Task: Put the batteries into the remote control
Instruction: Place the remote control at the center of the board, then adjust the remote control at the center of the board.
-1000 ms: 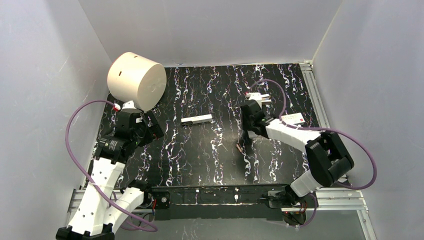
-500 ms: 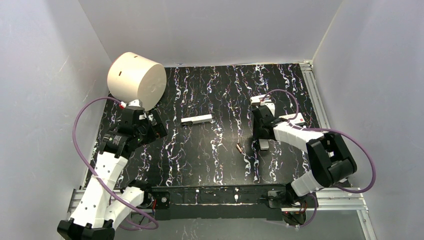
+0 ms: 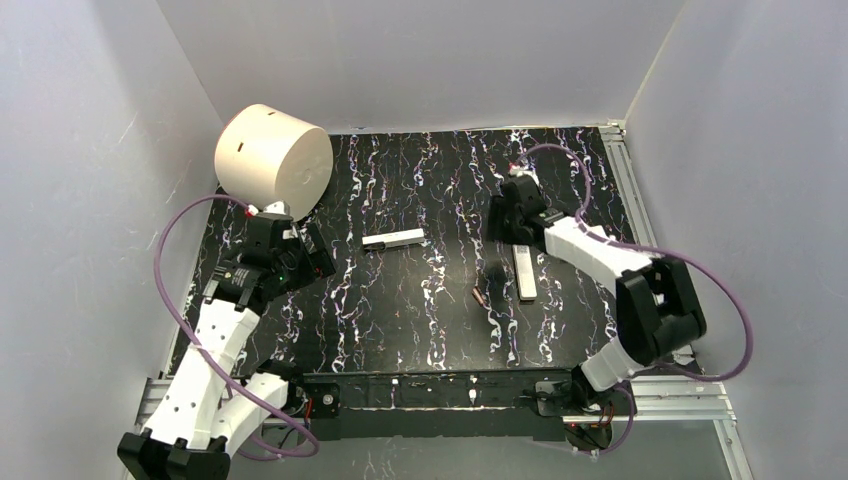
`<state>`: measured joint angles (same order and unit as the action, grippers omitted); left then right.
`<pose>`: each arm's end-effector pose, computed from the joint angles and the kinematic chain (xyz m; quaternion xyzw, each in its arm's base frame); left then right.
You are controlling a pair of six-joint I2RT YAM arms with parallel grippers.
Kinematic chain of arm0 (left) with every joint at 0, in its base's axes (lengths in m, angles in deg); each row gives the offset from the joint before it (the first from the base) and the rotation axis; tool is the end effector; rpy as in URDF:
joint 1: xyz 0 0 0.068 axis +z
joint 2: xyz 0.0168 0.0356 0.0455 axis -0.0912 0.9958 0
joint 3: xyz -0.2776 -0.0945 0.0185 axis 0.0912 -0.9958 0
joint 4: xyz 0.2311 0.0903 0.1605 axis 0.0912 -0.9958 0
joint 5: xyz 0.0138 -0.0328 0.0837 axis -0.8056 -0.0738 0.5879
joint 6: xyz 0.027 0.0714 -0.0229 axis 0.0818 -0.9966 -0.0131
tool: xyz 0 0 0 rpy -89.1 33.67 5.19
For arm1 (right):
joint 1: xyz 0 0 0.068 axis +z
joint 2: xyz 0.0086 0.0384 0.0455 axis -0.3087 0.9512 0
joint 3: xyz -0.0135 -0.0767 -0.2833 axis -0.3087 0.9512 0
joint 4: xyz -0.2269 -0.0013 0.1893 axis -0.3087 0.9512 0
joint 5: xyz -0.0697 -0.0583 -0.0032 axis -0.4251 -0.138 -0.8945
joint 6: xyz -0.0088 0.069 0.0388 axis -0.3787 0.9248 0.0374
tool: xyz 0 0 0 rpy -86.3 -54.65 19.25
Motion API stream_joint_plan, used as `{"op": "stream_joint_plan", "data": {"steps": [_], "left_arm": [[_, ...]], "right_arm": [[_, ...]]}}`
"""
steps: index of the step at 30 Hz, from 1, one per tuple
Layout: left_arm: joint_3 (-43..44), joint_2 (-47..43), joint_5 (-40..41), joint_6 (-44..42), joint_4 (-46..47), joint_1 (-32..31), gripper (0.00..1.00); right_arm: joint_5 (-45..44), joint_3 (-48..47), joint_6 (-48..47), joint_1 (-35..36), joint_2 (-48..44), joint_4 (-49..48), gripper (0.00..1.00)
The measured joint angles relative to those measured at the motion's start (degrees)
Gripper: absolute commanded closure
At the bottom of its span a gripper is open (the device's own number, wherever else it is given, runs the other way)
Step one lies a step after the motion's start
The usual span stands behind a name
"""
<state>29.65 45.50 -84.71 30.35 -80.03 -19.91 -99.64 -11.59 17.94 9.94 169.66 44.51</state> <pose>0.2070 -0.0488 0.3240 -0.1581 0.8988 -0.1318 0.3870 0.3335 0.1573 0.1978 0.0345 0.9300 0.0545 0.3617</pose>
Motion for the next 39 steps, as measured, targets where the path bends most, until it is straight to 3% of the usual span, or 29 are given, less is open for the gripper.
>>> {"op": "stream_joint_plan", "data": {"steps": [5, 14, 22, 30, 35, 39], "left_arm": [[-5.0, 0.7, -2.7, 1.8, 1.9, 0.0, 0.22], [-16.8, 0.5, -9.4, 9.6, 7.3, 0.0, 0.23], [-18.6, 0.7, -11.2, 12.2, 10.6, 0.0, 0.20], [-18.6, 4.0, -10.8, 13.2, 12.9, 0.0, 0.13], [-18.6, 6.4, -10.6, 14.0, 15.2, 0.0, 0.10], [-18.6, 8.5, -9.7, 14.3, 16.7, 0.0, 0.10]], "right_arm": [[11.0, -10.8, 3.4, 1.6, 12.8, -7.4, 0.45], [16.4, -19.6, 10.4, 8.5, 30.9, -22.2, 0.53], [16.4, -24.0, 13.8, 8.3, 34.7, -27.8, 0.49], [24.0, -33.1, 10.3, 10.3, 42.6, -28.2, 0.54], [27.5, -31.3, 8.0, 12.6, 42.0, -28.8, 0.55], [28.5, -24.4, 4.9, 14.7, 36.5, -27.1, 0.55]]}}
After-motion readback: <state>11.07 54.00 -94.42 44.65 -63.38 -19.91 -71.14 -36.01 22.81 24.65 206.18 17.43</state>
